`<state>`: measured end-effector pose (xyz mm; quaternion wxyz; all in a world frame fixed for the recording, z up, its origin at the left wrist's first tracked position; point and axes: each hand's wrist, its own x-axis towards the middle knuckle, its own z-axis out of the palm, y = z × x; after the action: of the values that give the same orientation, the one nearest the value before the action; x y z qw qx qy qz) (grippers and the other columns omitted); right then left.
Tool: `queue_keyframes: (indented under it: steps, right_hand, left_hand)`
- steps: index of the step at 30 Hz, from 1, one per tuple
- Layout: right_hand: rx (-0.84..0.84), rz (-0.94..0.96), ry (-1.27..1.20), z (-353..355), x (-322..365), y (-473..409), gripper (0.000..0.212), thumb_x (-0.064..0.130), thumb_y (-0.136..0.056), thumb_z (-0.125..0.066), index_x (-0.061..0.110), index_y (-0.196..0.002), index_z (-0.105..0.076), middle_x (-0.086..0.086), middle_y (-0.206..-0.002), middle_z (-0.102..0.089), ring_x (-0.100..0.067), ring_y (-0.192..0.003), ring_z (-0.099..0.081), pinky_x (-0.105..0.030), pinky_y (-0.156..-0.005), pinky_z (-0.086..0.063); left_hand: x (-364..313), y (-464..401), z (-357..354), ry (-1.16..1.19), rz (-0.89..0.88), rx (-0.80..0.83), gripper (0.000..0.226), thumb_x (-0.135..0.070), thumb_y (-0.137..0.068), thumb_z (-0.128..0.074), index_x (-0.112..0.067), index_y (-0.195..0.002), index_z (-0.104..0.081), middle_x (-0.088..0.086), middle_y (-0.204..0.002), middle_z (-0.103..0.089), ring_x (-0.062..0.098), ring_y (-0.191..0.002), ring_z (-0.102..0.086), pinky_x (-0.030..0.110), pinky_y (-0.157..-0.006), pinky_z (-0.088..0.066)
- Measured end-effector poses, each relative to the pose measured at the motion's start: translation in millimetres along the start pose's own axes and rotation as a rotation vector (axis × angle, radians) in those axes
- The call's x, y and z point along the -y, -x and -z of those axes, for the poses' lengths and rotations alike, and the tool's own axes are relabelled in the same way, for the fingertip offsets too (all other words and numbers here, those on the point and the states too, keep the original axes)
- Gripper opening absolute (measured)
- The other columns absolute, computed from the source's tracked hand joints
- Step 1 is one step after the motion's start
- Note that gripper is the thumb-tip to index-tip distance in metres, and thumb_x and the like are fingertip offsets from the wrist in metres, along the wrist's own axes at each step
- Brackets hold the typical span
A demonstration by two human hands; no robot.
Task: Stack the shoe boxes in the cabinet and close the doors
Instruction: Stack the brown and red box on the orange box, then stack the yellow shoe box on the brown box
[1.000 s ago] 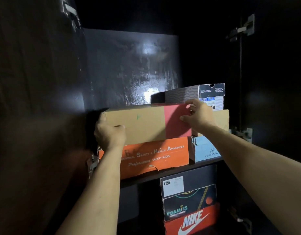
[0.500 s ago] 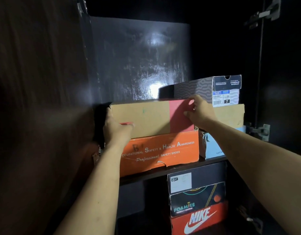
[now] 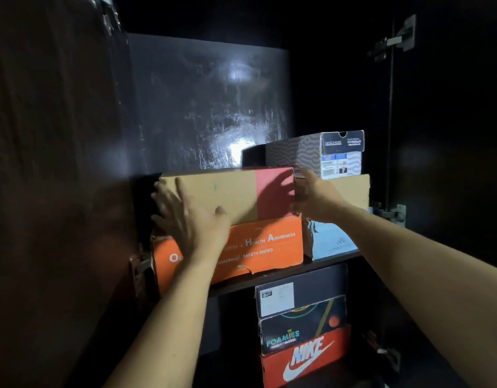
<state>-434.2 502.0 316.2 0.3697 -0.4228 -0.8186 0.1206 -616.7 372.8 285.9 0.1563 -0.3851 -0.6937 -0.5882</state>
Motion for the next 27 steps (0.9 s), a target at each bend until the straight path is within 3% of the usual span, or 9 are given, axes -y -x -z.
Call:
queue_keyframes:
  steps: [3, 6, 8, 10, 12, 15, 20, 24, 27]
  right_hand:
    - [0.017, -0.031, 0.133, 32, -5, 34, 0.058, 0.017, -0.084, -0.073, 0.011, -0.135, -0.048, -0.004, -0.122, -0.060, -0.026, -0.110, -0.058, -0.027, -0.080, -0.047]
    - [0.065, -0.147, 0.112, 67, -25, 71, 0.062, 0.029, -0.080, -0.077, 0.015, -0.135, -0.052, -0.006, -0.126, -0.059, -0.023, -0.098, -0.062, -0.023, -0.064, -0.051]
    - [0.127, -0.207, 0.174, 92, -43, 100, 0.052, 0.032, -0.079, -0.077, 0.017, -0.126, -0.060, -0.003, -0.114, -0.066, -0.020, -0.078, -0.068, -0.023, -0.054, -0.054]
    - [0.190, -0.274, 0.247, 118, -60, 134, 0.045, 0.033, -0.079, -0.077, 0.017, -0.120, -0.064, -0.002, -0.103, -0.071, -0.020, -0.069, -0.070, -0.028, -0.058, -0.059]
    - [0.239, -0.356, 0.261, 143, -80, 169, 0.045, 0.033, -0.080, -0.077, 0.016, -0.119, -0.064, -0.005, -0.100, -0.072, -0.018, -0.075, -0.071, -0.033, -0.064, -0.062]
    - [0.280, -0.525, 0.276, 176, -113, 224, 0.046, 0.032, -0.080, -0.077, 0.014, -0.119, -0.063, -0.008, -0.097, -0.072, -0.017, -0.082, -0.071, -0.039, -0.069, -0.062]
    - [0.271, -0.776, 0.319, 223, -173, 321, 0.049, 0.034, -0.078, -0.079, 0.014, -0.120, -0.063, -0.006, -0.095, -0.072, -0.017, -0.083, -0.071, -0.040, -0.068, -0.062]
    - [0.235, -0.998, 0.310, 247, -218, 401, 0.053, 0.034, -0.077, -0.079, 0.013, -0.122, -0.061, -0.008, -0.090, -0.070, -0.017, -0.082, -0.070, -0.041, -0.069, -0.062]
    - [0.223, -1.131, 0.307, 254, -249, 458, 0.053, 0.034, -0.077, -0.080, 0.013, -0.122, -0.062, -0.010, -0.086, -0.071, -0.018, -0.075, -0.069, -0.040, -0.065, -0.062]
  left_hand:
    - [-31, 35, -15, 0.030, -0.152, 0.125, 0.061, -0.022, -0.076, -0.073, -0.015, -0.133, -0.053, 0.008, -0.144, -0.048, 0.028, -0.137, -0.037, 0.043, -0.114, -0.029]
    - [-64, 66, -33, 0.119, -0.130, 0.522, 0.037, -0.032, -0.069, -0.076, -0.018, -0.103, -0.070, 0.004, -0.112, -0.070, 0.026, -0.105, -0.063, 0.039, -0.091, -0.052]
    - [-86, 90, -47, 0.095, -0.172, 0.744, 0.048, -0.045, -0.054, -0.076, -0.014, -0.090, -0.068, 0.012, -0.105, -0.069, 0.031, -0.096, -0.066, 0.045, -0.085, -0.055]
    - [-106, 121, -61, -0.028, -0.263, 0.976, 0.067, -0.051, -0.053, -0.080, -0.014, -0.106, -0.064, 0.013, -0.114, -0.063, 0.031, -0.100, -0.063, 0.044, -0.088, -0.053]
    - [-127, 156, -73, -0.144, -0.376, 1.195, 0.073, -0.050, -0.063, -0.083, -0.016, -0.123, -0.059, 0.005, -0.120, -0.062, 0.025, -0.104, -0.062, 0.041, -0.091, -0.052]
    - [-158, 215, -95, -0.231, -0.517, 1.444, 0.080, -0.053, -0.065, -0.080, -0.021, -0.133, -0.054, 0.002, -0.129, -0.061, 0.022, -0.111, -0.061, 0.040, -0.097, -0.049]
    - [-199, 318, -122, -0.258, -0.717, 1.673, 0.074, -0.054, -0.072, -0.076, -0.016, -0.132, -0.057, 0.002, -0.127, -0.063, 0.024, -0.110, -0.062, 0.042, -0.096, -0.049]
    - [-220, 395, -138, -0.205, -0.846, 1.818, 0.050, -0.051, -0.073, -0.076, -0.009, -0.098, -0.066, 0.008, -0.096, -0.066, 0.028, -0.087, -0.063, 0.034, -0.074, -0.050]
    - [-223, 454, -152, -0.174, -0.853, 1.929, 0.053, -0.048, -0.075, -0.077, -0.015, -0.113, -0.062, 0.008, -0.120, -0.066, 0.028, -0.106, -0.063, 0.035, -0.085, -0.052]
